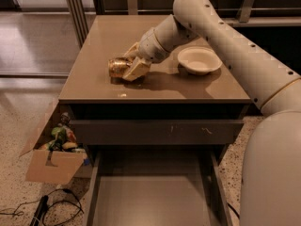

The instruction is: Pick orange can from middle drawer and place on counter

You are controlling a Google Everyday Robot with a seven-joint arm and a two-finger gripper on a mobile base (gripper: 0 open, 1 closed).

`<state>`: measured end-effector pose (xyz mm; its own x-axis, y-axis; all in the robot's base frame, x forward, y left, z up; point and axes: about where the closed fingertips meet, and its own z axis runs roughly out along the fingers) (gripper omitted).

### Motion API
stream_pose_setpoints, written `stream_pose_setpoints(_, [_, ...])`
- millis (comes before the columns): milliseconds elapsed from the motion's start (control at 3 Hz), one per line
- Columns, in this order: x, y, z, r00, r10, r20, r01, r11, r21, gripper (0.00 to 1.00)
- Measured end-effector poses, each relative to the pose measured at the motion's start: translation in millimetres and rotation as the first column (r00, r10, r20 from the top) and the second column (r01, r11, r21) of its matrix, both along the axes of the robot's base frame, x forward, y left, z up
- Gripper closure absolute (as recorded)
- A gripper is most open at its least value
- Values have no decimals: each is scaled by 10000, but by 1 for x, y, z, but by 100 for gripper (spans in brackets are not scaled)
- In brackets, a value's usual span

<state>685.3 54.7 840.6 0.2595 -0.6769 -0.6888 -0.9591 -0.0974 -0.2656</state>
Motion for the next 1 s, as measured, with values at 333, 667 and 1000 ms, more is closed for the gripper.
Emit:
stream_pose_setpoints(333, [0, 0, 0, 10000, 0, 0, 0, 10000, 0, 59])
stream_pose_setpoints(667, [0, 0, 0, 10000, 1, -1, -1, 10000, 0, 36])
stream_pose_setpoints(1000, [0, 0, 0, 10000, 1, -1, -1, 10000, 0, 13])
